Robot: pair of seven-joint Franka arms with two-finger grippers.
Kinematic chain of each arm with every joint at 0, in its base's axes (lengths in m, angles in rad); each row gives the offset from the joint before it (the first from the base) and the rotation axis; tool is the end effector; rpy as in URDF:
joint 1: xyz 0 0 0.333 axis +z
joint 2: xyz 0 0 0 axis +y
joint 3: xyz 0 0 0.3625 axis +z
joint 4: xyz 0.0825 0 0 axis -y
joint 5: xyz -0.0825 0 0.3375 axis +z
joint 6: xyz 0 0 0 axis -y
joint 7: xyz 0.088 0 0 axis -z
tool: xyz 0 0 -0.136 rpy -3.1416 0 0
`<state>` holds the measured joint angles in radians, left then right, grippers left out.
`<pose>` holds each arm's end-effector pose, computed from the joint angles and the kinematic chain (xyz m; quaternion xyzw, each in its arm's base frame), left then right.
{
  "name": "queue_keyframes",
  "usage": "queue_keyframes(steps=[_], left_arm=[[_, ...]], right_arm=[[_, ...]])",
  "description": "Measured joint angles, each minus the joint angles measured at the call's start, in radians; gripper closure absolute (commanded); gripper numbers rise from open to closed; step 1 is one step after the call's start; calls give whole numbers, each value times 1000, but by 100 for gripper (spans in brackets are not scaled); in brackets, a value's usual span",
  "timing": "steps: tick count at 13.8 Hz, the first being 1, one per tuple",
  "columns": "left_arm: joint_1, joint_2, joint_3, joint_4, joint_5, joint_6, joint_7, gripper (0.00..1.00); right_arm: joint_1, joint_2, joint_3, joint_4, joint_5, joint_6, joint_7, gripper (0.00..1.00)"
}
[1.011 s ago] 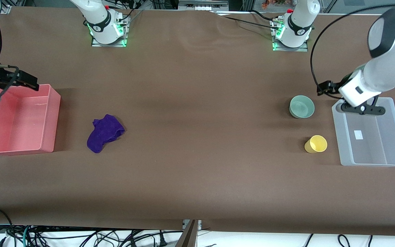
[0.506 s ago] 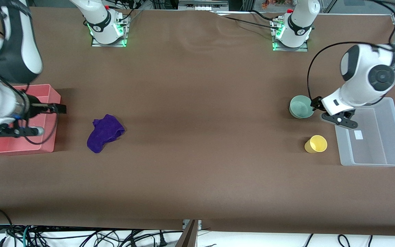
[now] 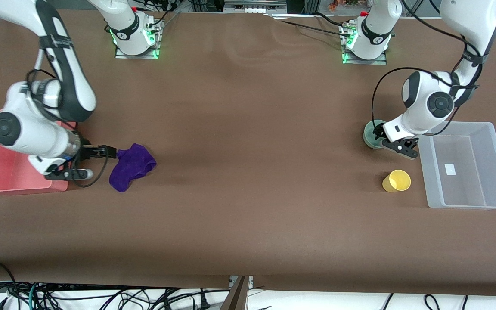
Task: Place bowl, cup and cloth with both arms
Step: 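Lower the right gripper onto the purple cloth while the left gripper reaches the green bowl, then carry the cloth into the pink bin while the left gripper moves the bowl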
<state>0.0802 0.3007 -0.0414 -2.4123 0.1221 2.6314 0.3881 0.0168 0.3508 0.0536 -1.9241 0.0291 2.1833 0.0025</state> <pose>0.4777 0.0170 0.2395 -0.9730 0.2262 0.0439 0.0124 0.5865 0.0410 0.3463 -0.9985 -0.0238 0.0463 0.0191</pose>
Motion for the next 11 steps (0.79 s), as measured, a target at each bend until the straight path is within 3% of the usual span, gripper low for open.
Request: queue_keyframes(steps=[1, 7, 8, 11], left_arm=[[7, 12, 0, 1, 0, 8, 25, 100], [20, 16, -1, 12, 0, 13, 72, 100], [20, 16, -1, 13, 0, 13, 78, 100], [20, -11, -3, 23, 0, 0, 102, 100]], right_arm=[[2, 3, 10, -48, 0, 69, 1, 1], [42, 89, 21, -149, 0, 301, 0, 1], [47, 109, 21, -149, -1, 324, -1, 10], [52, 145, 21, -149, -1, 363, -11, 62]])
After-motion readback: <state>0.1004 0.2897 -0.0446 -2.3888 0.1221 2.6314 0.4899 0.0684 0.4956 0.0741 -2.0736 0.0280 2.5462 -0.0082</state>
